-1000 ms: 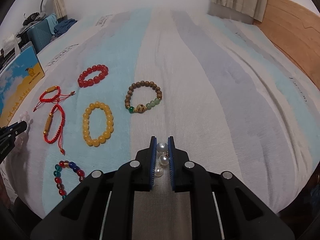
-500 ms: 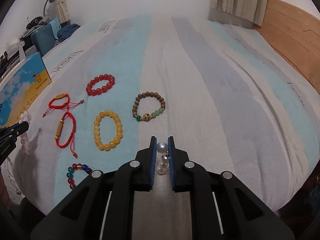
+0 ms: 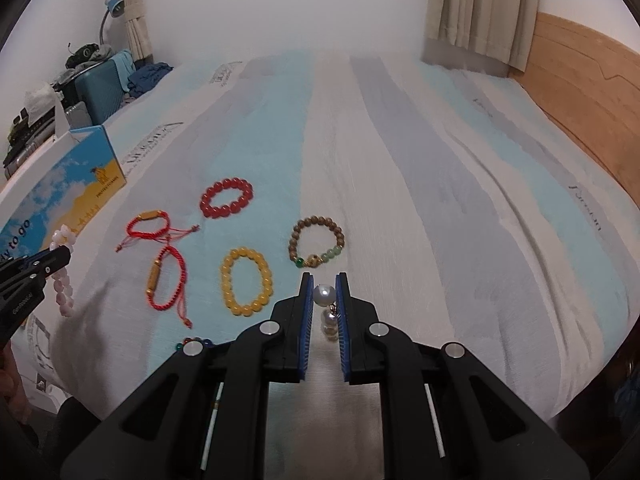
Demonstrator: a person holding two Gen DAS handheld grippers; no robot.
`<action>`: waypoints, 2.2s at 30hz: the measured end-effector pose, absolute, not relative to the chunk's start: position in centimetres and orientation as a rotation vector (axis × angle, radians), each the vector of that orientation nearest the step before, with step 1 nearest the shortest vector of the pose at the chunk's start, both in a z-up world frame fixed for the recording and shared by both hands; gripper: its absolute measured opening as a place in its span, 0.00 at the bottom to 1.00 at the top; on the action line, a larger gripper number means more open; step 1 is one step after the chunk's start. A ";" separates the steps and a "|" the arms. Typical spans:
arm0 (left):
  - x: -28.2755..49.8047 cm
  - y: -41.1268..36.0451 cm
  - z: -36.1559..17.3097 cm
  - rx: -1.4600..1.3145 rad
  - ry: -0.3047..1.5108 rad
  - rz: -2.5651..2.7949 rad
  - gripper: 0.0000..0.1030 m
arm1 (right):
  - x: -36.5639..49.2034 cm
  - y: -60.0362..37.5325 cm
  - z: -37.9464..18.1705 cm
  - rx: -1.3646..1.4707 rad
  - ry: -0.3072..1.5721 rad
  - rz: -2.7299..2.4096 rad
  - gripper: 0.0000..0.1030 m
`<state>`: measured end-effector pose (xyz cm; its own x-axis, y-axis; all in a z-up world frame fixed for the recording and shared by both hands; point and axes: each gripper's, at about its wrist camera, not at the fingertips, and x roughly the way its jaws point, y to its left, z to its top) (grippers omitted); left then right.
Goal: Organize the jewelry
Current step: 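Carry the white-pink bracelet and pearl string with both tools into the white box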
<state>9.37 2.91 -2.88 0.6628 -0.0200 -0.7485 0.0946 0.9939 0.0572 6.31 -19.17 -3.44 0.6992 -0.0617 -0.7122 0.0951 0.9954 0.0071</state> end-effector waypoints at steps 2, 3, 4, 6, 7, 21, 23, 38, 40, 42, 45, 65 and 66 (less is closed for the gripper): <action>9.1 3.0 -2.3 0.089 0.837 -0.063 0.09 | 6.1 -18.7 -2.8 0.041 0.784 -0.078 0.10; 8.9 3.1 -2.1 0.085 0.834 -0.063 0.09 | 6.0 -18.4 -2.4 0.038 0.780 -0.072 0.10; 8.8 3.3 -1.9 0.081 0.832 -0.063 0.09 | 5.9 -18.2 -2.2 0.036 0.777 -0.067 0.10; 8.4 3.9 -1.2 0.067 0.826 -0.059 0.09 | 5.8 -17.6 -1.5 0.031 0.768 -0.057 0.10; 8.3 4.0 -0.9 0.066 0.823 -0.057 0.09 | 5.7 -17.2 -1.1 0.028 0.764 -0.049 0.10; 5.9 8.8 3.6 0.035 0.766 0.002 0.09 | 5.5 -10.0 4.5 -0.019 0.695 0.066 0.10; 5.7 9.6 4.2 0.035 0.760 0.014 0.09 | 5.5 -8.7 5.2 -0.023 0.686 0.087 0.10; 5.9 18.3 9.7 0.008 0.701 0.126 0.10 | 7.8 4.2 11.2 -0.125 0.610 0.279 0.10; 6.2 19.4 10.1 0.007 0.699 0.136 0.10 | 8.1 6.1 11.9 -0.140 0.599 0.309 0.10; 6.5 20.6 10.4 -0.003 0.700 0.142 0.10 | 8.6 8.1 12.5 -0.158 0.592 0.340 0.10; 6.9 22.0 10.8 -0.002 0.705 0.159 0.10 | 9.2 10.7 13.1 -0.193 0.581 0.375 0.10; 11.4 29.4 8.1 -0.047 0.848 0.202 0.10 | 16.5 21.2 9.2 -0.290 0.822 0.581 0.10; 11.7 29.8 7.7 -0.049 0.861 0.196 0.10 | 17.0 21.7 8.7 -0.298 0.844 0.589 0.10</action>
